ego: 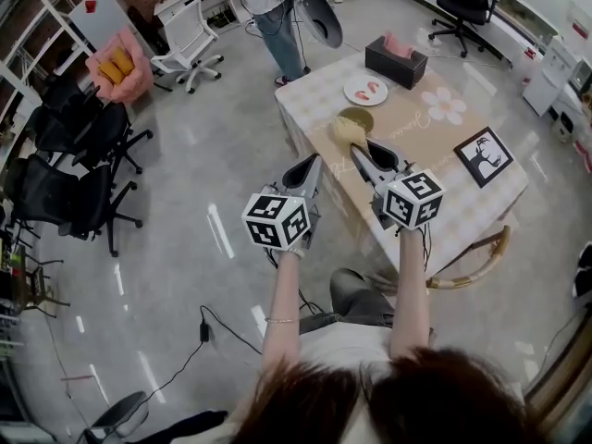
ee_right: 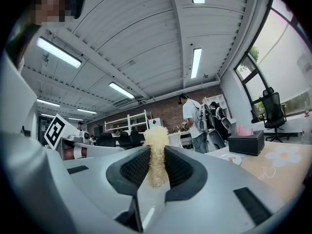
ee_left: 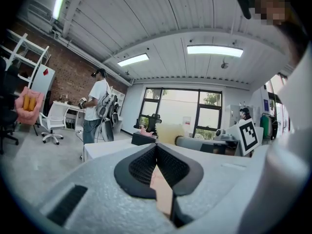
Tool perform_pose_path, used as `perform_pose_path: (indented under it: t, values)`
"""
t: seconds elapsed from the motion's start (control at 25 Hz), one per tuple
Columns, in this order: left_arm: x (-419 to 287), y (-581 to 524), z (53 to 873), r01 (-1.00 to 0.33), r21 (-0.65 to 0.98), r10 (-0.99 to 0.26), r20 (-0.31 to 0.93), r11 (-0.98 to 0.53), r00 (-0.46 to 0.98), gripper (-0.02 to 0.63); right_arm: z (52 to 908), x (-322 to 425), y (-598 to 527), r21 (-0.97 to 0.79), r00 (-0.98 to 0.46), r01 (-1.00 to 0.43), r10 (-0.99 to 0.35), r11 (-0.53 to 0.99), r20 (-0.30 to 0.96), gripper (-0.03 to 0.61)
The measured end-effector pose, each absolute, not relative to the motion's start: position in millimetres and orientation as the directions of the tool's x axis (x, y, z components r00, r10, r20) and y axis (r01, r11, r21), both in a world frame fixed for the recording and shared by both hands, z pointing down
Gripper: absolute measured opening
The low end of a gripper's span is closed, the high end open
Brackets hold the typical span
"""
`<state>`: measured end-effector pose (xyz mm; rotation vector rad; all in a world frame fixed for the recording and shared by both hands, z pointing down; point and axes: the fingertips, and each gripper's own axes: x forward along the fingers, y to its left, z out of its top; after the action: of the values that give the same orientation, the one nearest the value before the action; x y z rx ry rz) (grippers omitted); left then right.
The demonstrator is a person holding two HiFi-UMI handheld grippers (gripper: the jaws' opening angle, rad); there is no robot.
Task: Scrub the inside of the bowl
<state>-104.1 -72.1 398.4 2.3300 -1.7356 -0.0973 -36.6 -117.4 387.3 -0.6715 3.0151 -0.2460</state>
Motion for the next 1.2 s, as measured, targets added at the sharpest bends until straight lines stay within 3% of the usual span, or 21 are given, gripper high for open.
perform_pose_path:
  t: [1.2]
  values:
    - [-141,-241,423,-0.865,0.286,-0.869,0.160,-0.413,0.468,0.011,402,-53,-298,-0.188,-0.777,-0.626,-0.625,0.757,0.073,0.078]
